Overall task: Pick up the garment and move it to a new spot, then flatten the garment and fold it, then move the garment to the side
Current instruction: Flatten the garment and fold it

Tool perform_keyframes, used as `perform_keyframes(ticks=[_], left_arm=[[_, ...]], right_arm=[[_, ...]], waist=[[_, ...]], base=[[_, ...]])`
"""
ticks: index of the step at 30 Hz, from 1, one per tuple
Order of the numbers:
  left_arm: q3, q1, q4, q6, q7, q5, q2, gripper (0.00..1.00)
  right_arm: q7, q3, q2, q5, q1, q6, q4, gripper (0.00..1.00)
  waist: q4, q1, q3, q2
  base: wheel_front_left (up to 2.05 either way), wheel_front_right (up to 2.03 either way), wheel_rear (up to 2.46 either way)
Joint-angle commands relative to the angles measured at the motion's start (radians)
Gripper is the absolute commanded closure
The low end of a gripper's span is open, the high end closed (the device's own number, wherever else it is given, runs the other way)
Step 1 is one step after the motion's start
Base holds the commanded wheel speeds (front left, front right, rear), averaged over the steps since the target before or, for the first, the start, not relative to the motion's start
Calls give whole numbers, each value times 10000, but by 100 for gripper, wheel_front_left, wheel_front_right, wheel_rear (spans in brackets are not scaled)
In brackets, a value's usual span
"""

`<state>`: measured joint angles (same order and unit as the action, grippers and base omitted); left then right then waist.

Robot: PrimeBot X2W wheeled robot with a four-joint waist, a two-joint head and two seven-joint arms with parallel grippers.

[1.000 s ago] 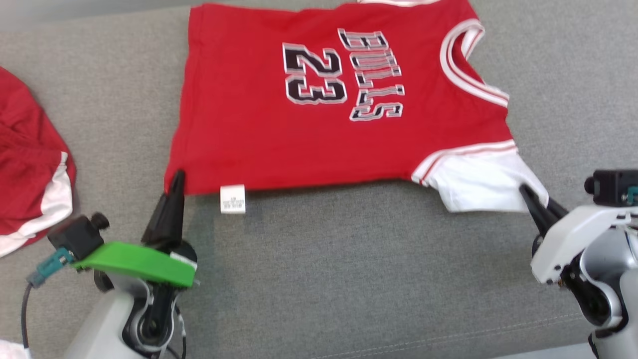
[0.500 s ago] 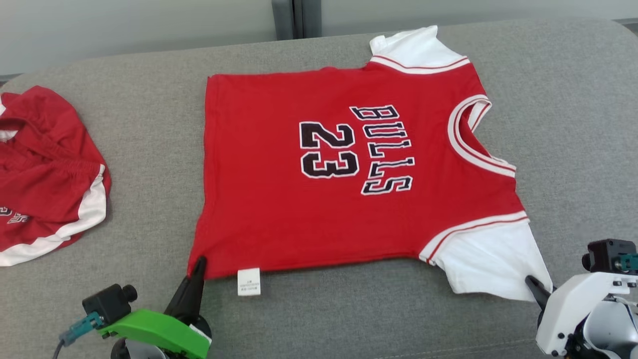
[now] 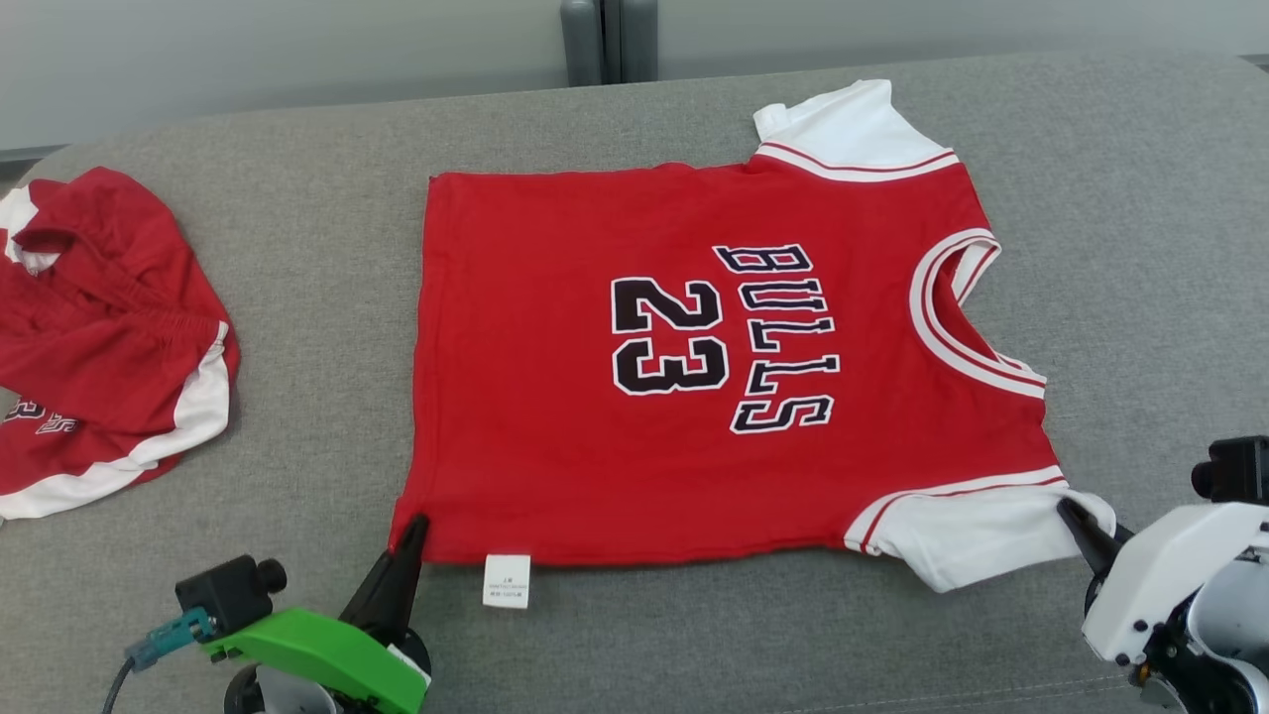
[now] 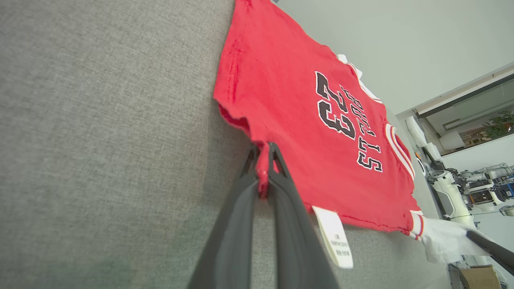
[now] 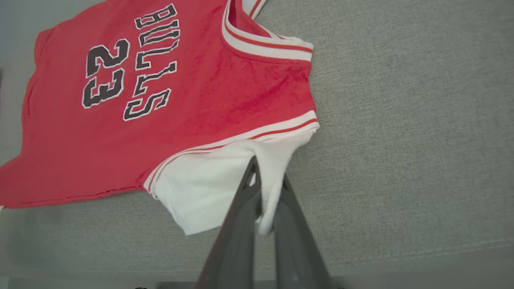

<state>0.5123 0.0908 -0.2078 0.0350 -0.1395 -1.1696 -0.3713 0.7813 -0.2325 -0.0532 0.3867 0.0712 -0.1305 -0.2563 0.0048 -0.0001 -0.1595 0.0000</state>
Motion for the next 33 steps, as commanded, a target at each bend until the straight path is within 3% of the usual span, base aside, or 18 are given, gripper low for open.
perform_keyframes(ticks=[1,8,12,19,33], left_arm=[[-34,360,78,-33,121,2,16,100],[72,1541,-140,-186,580,76,340,100],[363,2479,-791,-416,899,550,370,100],[410,3794,-2034,-392,988,669,930,100],[-82,5039,-3773,-596,233,586,1602,100]], right_arm=[[-42,11,-49,90,-335,-4,91,100],[-216,183,-726,213,-1992,-4,776,100],[-298,480,-1139,181,-2952,-4,1543,100],[-534,1246,-1698,163,-4414,-4,2943,100],[-2226,1785,-1972,157,-6461,-4,4883,100]], waist=[[42,1,-48,0],[182,1,-243,0],[235,1,-488,0],[238,1,-1060,0],[345,1,-1764,0]], base=[[0,0,0],[0,0,0],[0,0,0],[0,0,0],[0,0,0]])
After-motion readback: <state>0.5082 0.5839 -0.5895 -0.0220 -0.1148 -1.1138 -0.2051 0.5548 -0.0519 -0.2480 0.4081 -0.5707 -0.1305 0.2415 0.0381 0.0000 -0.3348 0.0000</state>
